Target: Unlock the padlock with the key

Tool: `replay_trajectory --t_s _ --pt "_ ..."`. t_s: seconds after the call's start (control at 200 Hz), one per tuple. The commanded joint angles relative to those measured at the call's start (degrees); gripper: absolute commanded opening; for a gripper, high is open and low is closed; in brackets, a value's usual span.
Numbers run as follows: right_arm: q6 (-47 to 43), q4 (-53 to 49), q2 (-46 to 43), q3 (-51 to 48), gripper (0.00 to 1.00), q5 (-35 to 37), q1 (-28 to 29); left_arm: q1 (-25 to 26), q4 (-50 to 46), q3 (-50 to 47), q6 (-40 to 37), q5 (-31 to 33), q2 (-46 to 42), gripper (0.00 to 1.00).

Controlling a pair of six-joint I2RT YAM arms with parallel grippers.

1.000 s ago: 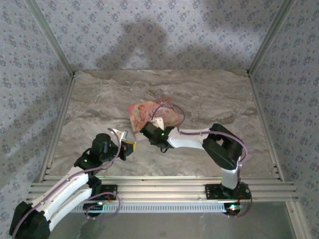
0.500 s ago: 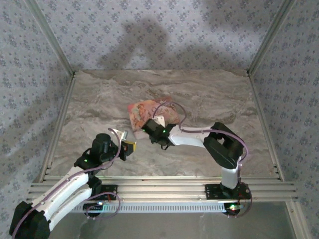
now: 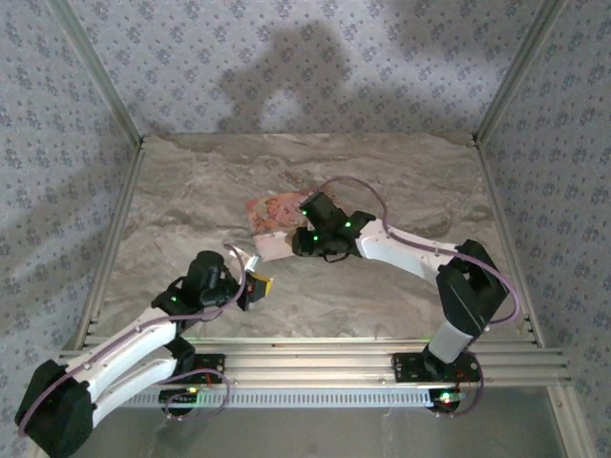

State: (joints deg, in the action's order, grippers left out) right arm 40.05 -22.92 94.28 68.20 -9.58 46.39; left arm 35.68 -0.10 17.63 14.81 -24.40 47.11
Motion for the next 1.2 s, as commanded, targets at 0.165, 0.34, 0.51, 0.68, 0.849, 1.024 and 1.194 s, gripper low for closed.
replay_trajectory --t_s 0.165,0.34,0.51,0.68,0.849,1.024,1.194 --pt "0.24 -1.5 -2.68 4.27 0.0 -13.98 -1.35 1.23 3.8 5.98 -4.08 -2.48 6.07 0.0" --pt "1.08 -1.2 -2.87 4.26 0.0 -16.69 -1.57 1.08 5.68 7.48 -4.54 -3.69 9.83 0.0" --pt "1.64 -0.84 -3.4 3.54 0.0 -16.83 -1.74 -1.35 8.61 6.9 -3.08 -6.53 11.04 0.0" --pt "2.55 0.22 -3.44 2.64 0.0 -17.05 -1.92 -5.03 11.1 5.59 -1.53 -11.33 12.11 0.0" --pt "3.32 1.11 -3.58 2.2 0.0 -17.04 -2.01 -6.67 12.09 5.27 -1.2 -13.86 13.67 0.0" --pt "3.56 1.27 -3.58 2.02 0.0 -17.0 -2.05 -7.0 13.11 5.75 -0.86 -14.89 16.08 0.0" --pt "3.56 1.35 -3.49 1.84 0.0 -16.7 -2.07 -7.03 13.83 5.15 -0.48 -13.93 16.86 0.0"
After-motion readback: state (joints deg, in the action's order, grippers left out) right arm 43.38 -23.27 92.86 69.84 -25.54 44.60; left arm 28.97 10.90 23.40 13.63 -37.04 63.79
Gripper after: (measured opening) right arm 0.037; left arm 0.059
